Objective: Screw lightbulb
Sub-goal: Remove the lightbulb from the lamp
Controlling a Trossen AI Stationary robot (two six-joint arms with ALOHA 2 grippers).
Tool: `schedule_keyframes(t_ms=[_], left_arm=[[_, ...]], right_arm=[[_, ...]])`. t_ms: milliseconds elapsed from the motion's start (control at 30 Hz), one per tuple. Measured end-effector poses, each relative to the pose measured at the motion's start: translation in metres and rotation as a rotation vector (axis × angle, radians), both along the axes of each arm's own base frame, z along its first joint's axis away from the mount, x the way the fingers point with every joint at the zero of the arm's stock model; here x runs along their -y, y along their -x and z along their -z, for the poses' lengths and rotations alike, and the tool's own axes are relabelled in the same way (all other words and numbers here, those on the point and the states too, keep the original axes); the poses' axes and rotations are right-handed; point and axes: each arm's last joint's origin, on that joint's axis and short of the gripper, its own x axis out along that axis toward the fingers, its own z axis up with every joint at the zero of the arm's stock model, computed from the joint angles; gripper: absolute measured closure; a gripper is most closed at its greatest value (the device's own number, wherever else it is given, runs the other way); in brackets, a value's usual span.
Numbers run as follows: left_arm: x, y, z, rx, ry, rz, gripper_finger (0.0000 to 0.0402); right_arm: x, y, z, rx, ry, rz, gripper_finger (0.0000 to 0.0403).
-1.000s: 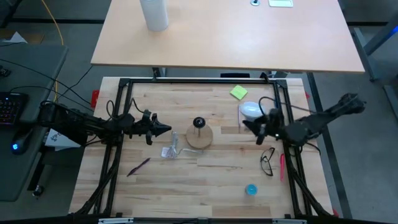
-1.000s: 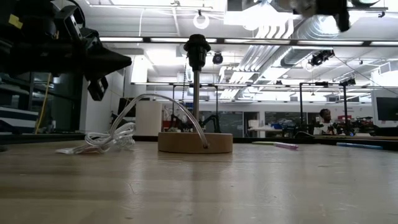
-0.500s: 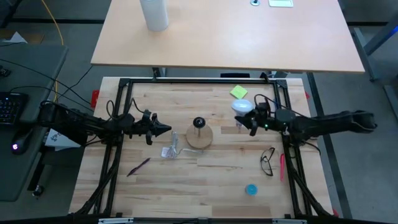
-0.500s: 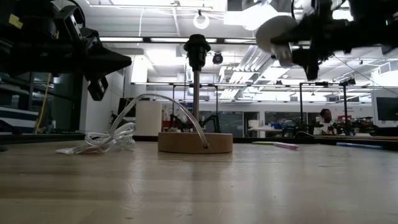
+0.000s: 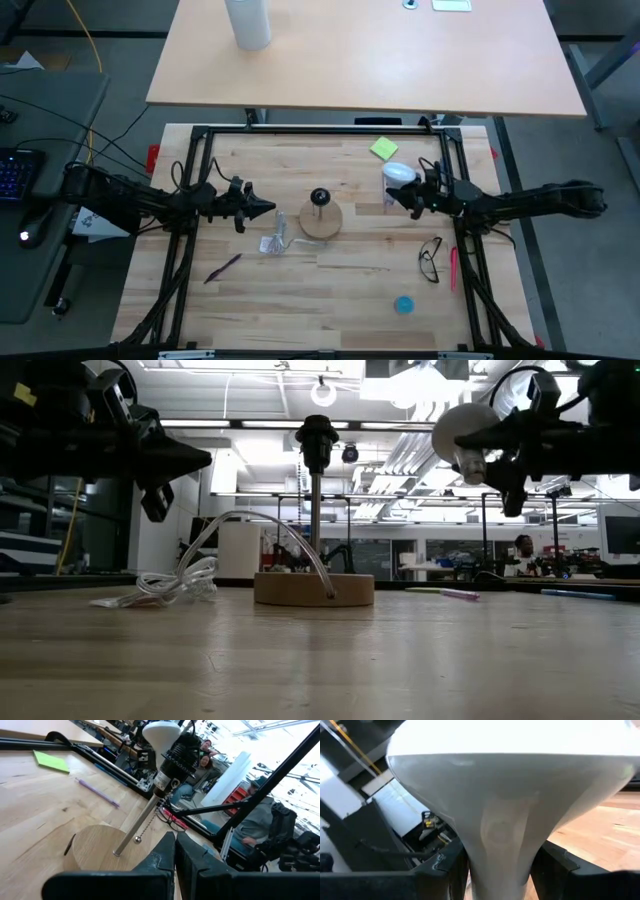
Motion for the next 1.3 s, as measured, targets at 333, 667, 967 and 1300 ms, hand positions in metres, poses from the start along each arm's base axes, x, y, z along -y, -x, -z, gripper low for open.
schedule_keyframes(t_ms=[333,667,967,1300], left_arm=[[0.0,0.0,0.0,0.0,0.0,0.0,0.0401],[0.0,0.0,0.0,0.0,0.0,0.0,0.0401],[0.0,0.0,0.0,0.0,0.0,0.0,0.0401],[0.0,0.0,0.0,-0.003,0.0,0.0,0.0401]], right_arm=[[-0.004,-0.001,0.014,-0.155,0.06,-0.132,0.0237],[-0.004,0.004,0.039,-0.417,0.004,0.015,0.0237],[-0.011,0.007,0.041,-0.368,-0.162,0.211,0.0237],[-0.004,0.004,0.04,-0.397,-0.13,-0.086,0.0157]])
